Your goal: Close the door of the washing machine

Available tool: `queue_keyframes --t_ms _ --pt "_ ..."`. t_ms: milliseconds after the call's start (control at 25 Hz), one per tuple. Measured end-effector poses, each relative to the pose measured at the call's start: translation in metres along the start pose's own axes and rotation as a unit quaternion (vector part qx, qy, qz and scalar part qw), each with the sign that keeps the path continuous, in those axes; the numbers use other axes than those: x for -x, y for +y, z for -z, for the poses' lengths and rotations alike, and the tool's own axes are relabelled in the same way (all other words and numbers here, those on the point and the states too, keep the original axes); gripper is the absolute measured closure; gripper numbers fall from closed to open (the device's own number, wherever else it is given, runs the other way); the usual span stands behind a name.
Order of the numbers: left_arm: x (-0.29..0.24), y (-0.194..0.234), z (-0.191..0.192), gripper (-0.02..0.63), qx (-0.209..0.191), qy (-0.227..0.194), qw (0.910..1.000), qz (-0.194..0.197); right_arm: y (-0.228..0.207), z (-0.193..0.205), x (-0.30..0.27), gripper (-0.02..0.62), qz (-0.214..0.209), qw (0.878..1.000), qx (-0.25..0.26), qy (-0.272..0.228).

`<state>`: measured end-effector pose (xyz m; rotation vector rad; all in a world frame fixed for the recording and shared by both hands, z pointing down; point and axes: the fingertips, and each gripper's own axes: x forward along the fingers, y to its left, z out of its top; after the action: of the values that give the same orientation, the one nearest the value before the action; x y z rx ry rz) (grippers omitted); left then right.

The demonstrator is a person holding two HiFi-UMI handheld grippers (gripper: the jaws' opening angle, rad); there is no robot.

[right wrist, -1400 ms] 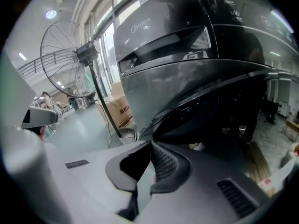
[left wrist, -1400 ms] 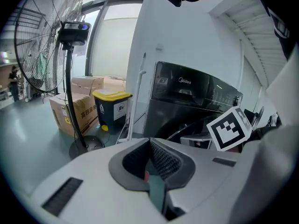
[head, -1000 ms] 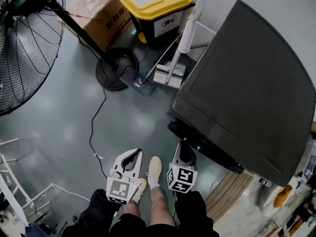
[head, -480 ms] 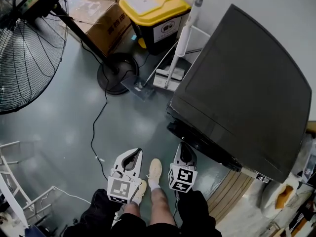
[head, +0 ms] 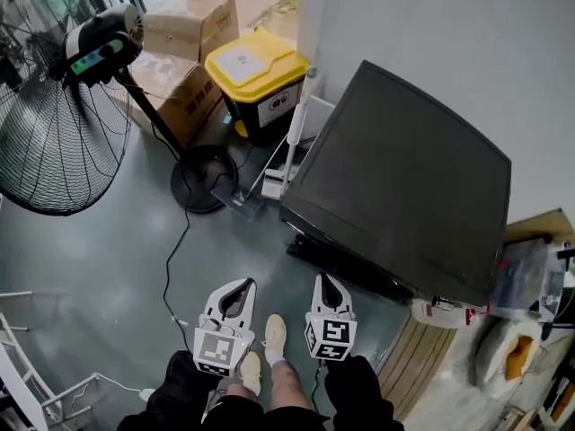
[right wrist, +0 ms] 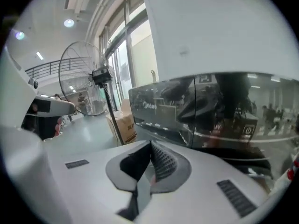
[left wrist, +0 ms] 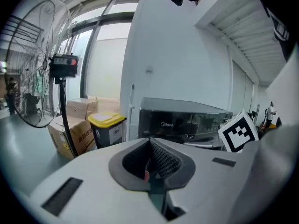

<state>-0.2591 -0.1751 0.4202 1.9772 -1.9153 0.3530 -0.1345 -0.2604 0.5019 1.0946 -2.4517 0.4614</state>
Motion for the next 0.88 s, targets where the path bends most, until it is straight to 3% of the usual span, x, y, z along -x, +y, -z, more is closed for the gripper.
queue_keyframes --t_ms 200,440,880 --pt "0.056 -0.015 -0.070 0.581 -0.017 -0.043 0.9989 0.008 0.026 -0.076 0.070 0.578 -0.015 0.999 0.025 -0.043" --pt "0.125 -0.029 -0.124 0.582 -0.022 -0.077 0.9967 0.011 0.055 -0.146 0.159 0.578 -0.013 0.994 0.049 -0.095" --pt "0.211 -0.030 -0.172 0.583 -0.048 -0.112 0.9924 0.010 0.091 -0.189 0.263 0.578 0.004 0.988 0.042 -0.151"
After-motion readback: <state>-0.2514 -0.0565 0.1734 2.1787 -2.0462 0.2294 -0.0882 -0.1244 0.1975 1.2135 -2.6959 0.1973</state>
